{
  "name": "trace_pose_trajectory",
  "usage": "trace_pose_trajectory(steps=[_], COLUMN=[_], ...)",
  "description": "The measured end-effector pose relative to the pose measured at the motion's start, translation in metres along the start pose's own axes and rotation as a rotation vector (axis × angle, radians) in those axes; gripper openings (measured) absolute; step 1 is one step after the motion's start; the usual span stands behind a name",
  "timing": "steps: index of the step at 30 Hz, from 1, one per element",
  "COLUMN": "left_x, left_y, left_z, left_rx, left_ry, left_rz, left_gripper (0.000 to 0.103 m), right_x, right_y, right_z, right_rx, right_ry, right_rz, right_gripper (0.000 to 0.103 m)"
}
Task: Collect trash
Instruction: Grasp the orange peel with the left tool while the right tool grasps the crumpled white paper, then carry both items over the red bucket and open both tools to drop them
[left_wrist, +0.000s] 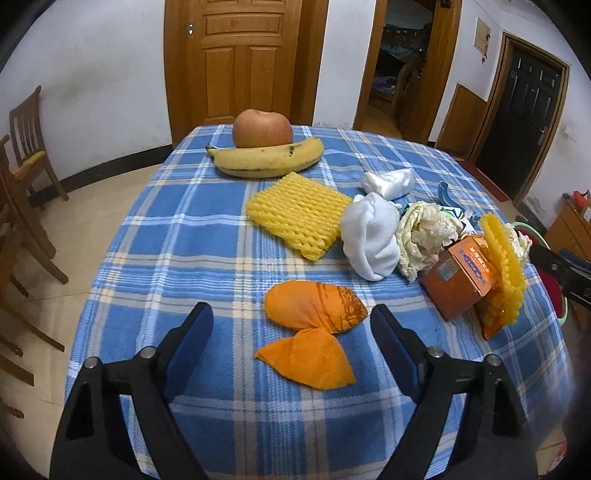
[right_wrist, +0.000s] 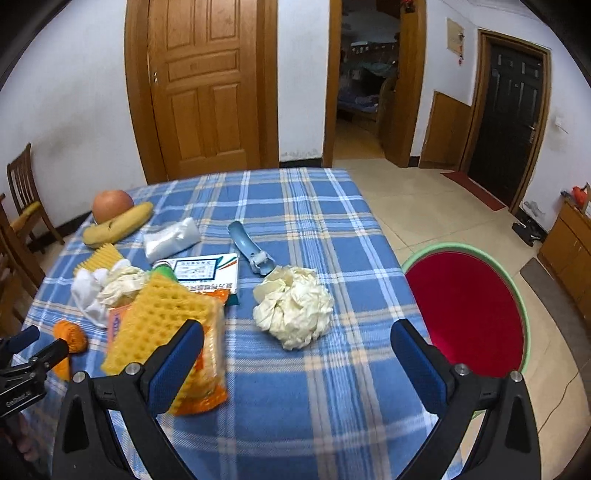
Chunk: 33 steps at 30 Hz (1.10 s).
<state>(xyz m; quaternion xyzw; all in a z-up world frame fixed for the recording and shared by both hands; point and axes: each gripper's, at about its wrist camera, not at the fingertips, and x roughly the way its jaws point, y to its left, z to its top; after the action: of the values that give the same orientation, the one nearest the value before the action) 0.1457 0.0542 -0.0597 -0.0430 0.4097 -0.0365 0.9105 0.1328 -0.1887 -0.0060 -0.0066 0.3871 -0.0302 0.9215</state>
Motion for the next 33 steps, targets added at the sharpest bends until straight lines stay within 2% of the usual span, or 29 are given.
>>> trace_pose_trajectory(steps=[5, 8, 11, 13, 17, 22, 33], left_x=[0.009, 0.014, 0.012, 0.010, 0.006, -0.007, -0.042], left_y=[0.002, 0.002, -0.005, -0.007, -0.007, -0.008, -0.049], left_z=[-0.001, -0.003, -0.006, -0.008, -0.010, -0.011, 0.004], left_rx=[-0.024, -0.055, -0.044, -0.044, -0.064, -0.088, -0.023], left_ry=[0.036, 0.057, 0.053, 0.050, 0.044, 0.036, -0.023], left_rz=[0.005, -0.019, -0.020, -0.027, -0.023, -0.034, -0.102], left_gripper=[0.067, 0.061, 0.047, 0.036, 0.020, 0.016, 0.016], right_x=[0.022, 0.030, 0.037, 0.044, 0.044, 0.035, -0.013], right_y=[0.000, -0.003, -0.006, -0.009, -0.012, -0.017, -0.046], right_z=[0.009, 0.012, 0.012, 0.012, 0.010, 0.006, -0.002], right_rx=[-0.050, -0.063, -0.067, -0.059, -0.054, -0.041, 0.017], right_ry=[0.035, 0.053, 0.075, 0.096, 0.086, 0.066, -0.011], right_rz=[0.007, 0.033, 0.071, 0.105, 0.128, 0.175, 0.189], right_gripper=[0.101, 0.091, 0.073, 0.054, 0.047, 0.042, 0.042])
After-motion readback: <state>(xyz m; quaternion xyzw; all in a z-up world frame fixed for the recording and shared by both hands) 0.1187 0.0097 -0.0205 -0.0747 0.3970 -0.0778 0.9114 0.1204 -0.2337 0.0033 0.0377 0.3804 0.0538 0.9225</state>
